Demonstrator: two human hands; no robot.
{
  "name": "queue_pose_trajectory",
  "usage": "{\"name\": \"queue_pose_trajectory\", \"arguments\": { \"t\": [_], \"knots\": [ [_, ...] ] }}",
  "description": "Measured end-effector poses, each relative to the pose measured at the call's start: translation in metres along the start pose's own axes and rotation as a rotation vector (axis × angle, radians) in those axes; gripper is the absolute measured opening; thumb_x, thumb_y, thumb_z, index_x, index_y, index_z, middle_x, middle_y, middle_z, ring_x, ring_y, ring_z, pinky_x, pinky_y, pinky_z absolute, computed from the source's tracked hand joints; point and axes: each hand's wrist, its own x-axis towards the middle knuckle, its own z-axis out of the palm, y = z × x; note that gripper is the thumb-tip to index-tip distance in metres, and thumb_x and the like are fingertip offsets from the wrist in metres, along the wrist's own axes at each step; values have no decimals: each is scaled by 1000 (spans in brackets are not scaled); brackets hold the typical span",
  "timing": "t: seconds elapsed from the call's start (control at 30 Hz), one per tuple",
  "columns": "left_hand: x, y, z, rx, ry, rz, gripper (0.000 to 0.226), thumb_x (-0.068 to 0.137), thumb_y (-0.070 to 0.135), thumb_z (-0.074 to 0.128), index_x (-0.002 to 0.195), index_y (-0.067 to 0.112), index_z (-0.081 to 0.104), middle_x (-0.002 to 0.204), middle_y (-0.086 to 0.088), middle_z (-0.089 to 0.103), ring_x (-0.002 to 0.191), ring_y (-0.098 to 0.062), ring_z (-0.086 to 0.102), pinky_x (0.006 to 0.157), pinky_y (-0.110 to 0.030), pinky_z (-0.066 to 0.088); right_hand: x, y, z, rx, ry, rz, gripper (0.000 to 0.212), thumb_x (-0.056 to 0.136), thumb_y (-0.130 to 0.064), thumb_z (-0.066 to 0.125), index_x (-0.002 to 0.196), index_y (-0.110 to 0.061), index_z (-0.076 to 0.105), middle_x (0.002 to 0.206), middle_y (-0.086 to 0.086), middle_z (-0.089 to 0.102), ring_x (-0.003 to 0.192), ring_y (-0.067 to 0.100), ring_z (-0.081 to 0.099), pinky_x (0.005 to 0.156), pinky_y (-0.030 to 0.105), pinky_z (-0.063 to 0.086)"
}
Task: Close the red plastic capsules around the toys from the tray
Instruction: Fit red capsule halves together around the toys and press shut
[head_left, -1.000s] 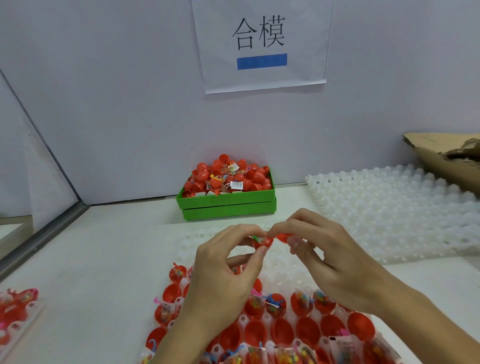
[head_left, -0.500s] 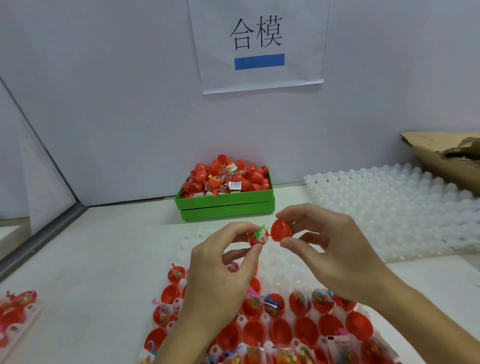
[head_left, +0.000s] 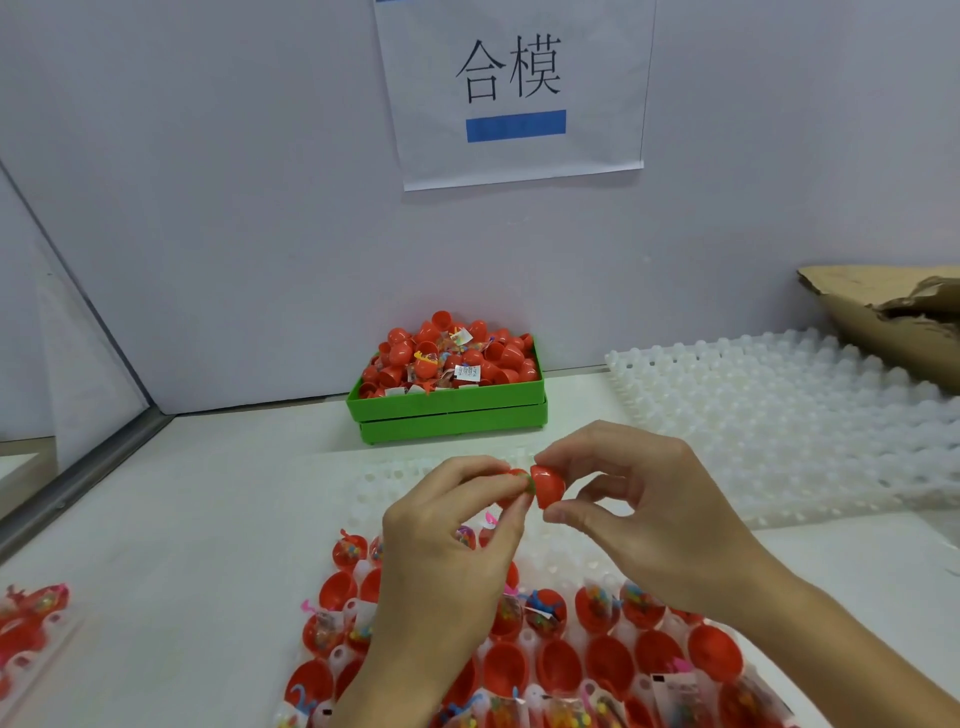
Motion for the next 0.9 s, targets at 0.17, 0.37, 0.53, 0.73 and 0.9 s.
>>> {"name": "queue_pose_trajectory", "arguments": {
  "t": [0.17, 0.37, 0.53, 0.73, 0.9],
  "knots": [
    [0, 7, -2, -198, -19, -153, 20, 78, 22, 80, 94, 27, 70, 92, 20, 70, 92, -1, 68, 81, -11, 52, 0, 0, 0, -24, 33, -20, 31, 74, 0, 82, 100, -12, 74, 89, -5, 71, 85, 18, 70, 70, 32, 59],
    [2, 5, -5, -324, -109, -235, 35, 76, 3, 80, 103, 25, 75, 99, 16, 73, 99, -3, 68, 84, -12, 52, 1, 3, -1, 12, 76, 3, 33, 72, 1, 83, 100, -14, 74, 88, -5, 70, 84, 20, 70, 69, 34, 59],
    [4, 4, -5, -438, -129, -288, 28, 77, 7, 78, 96, 28, 75, 94, 13, 75, 94, -7, 71, 80, -13, 54, 0, 2, -2, 44, 50, -2, 32, 74, -2, 82, 101, -18, 75, 90, -5, 71, 86, 22, 70, 70, 36, 59],
    [3, 6, -4, -463, -152, -316, 29, 78, 5, 79, 95, 28, 73, 89, 14, 75, 87, -6, 72, 71, -11, 54, 0, 1, -3, 126, 61, 38, 32, 74, 4, 81, 98, -16, 76, 89, -3, 72, 83, 24, 71, 75, 37, 60],
    [2, 5, -3, -470, -148, -317, 25, 77, 6, 79, 93, 25, 75, 84, 10, 75, 81, -9, 73, 69, -17, 58, -1, 1, 0, 133, 87, 45, 31, 71, 7, 81, 95, -14, 77, 88, 1, 73, 82, 24, 72, 75, 42, 59]
  ]
}}
